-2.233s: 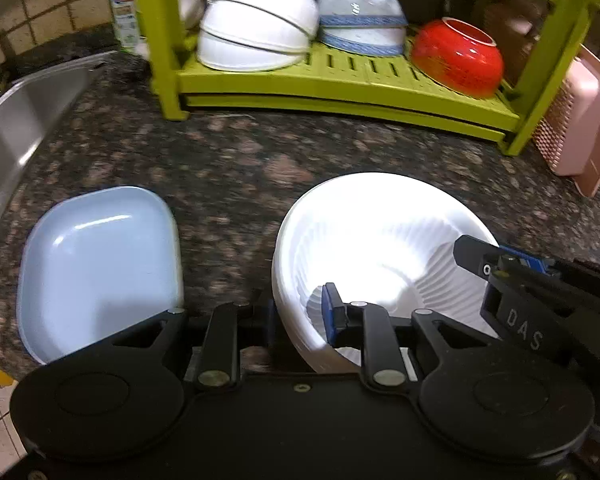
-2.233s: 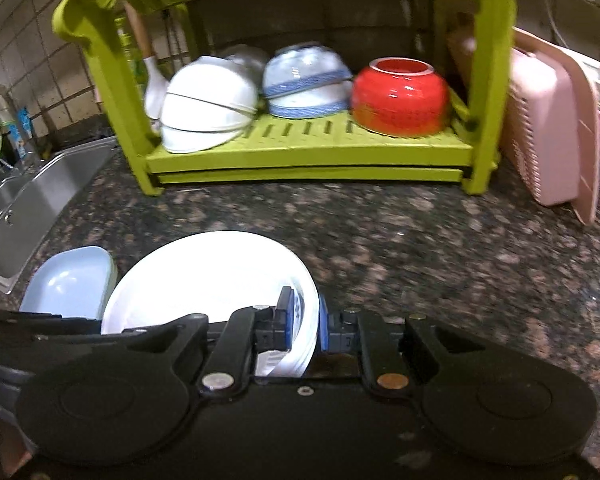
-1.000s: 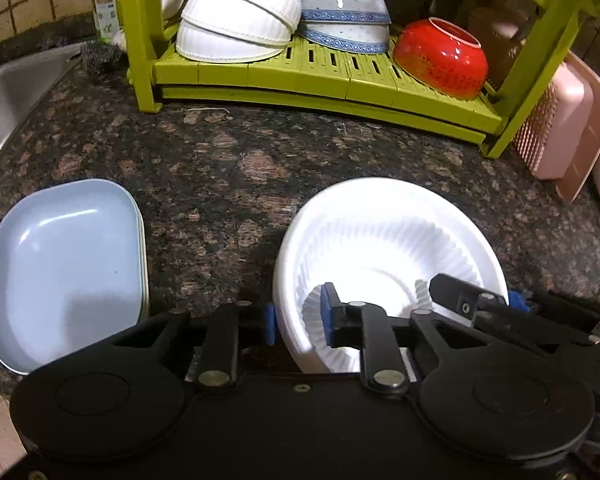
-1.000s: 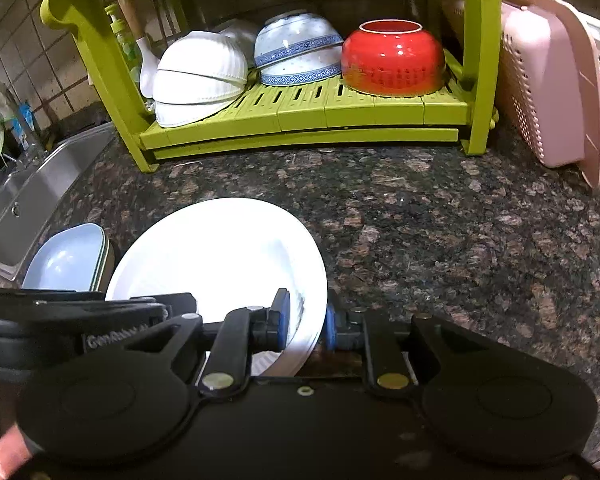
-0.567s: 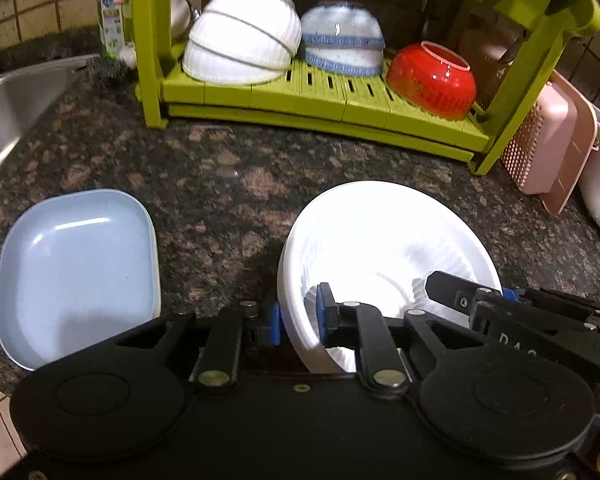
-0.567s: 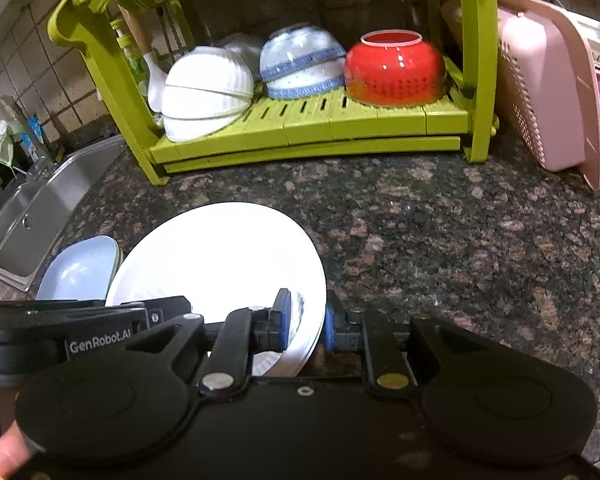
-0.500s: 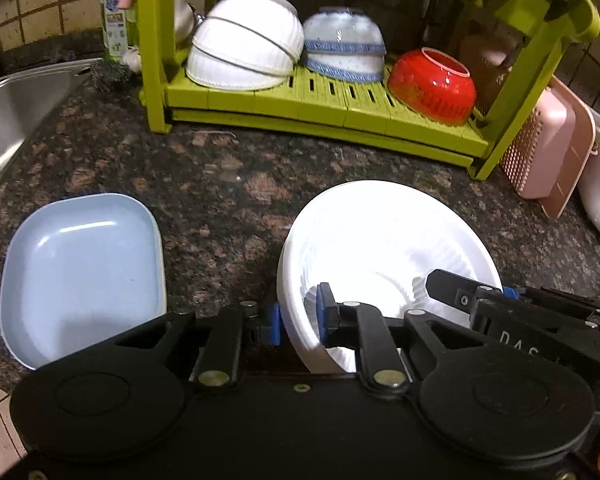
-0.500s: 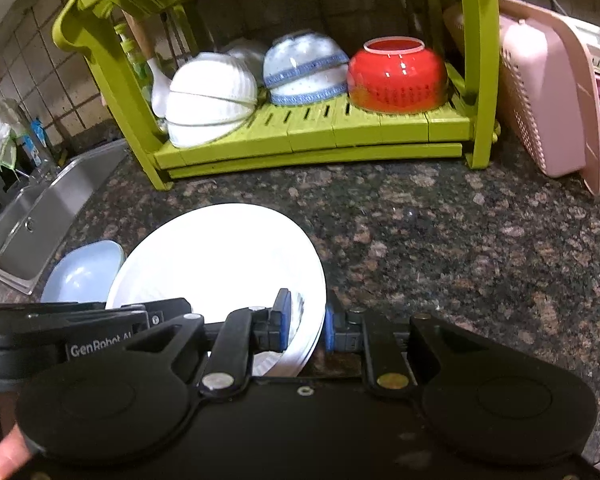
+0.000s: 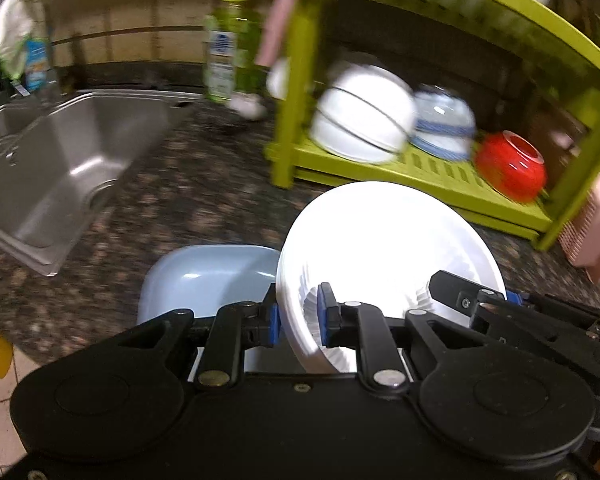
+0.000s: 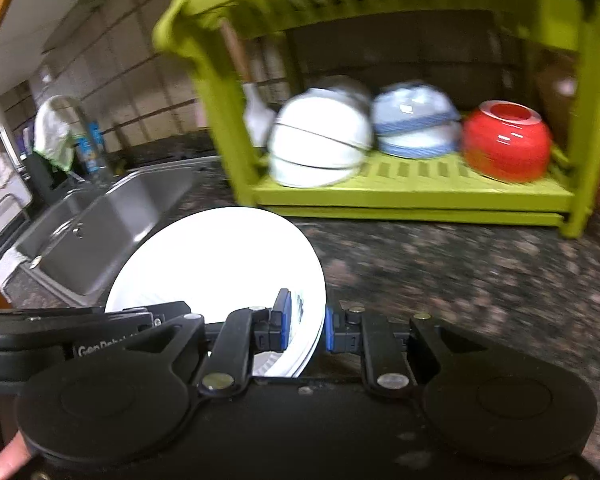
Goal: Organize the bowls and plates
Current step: 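Carry the nested white bowls with both tools toward the plate stack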
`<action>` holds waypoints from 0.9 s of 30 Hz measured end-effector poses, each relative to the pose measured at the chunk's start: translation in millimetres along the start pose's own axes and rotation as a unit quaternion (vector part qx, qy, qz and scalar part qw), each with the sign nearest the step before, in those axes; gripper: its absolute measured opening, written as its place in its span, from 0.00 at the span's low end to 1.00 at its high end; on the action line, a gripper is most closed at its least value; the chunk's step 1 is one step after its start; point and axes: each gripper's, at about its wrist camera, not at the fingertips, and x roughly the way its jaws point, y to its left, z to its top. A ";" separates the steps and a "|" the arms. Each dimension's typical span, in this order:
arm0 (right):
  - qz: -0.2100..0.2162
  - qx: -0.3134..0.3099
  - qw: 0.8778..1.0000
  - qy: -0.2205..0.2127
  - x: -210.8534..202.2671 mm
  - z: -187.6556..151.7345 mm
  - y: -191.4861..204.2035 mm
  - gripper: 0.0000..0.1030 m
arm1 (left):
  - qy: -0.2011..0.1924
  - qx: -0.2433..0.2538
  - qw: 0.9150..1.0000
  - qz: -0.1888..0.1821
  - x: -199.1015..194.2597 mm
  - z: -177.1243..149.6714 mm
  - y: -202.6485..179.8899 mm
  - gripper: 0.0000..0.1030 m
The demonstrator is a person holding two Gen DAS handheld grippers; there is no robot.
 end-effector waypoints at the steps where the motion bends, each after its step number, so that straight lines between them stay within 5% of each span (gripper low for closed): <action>1: 0.006 -0.004 1.000 0.000 4.4 1.5 7.8 0.18 | -0.002 -0.006 1.000 0.005 -0.4 0.8 7.7 0.23; 12: 0.037 -0.037 0.998 0.022 46.8 -3.1 65.0 0.18 | 0.012 -0.046 0.998 0.036 13.7 -3.6 64.3 0.23; 27: 0.018 -0.051 0.998 0.041 71.5 -14.1 71.4 0.18 | 0.039 -0.058 0.997 0.024 34.3 -12.9 75.1 0.24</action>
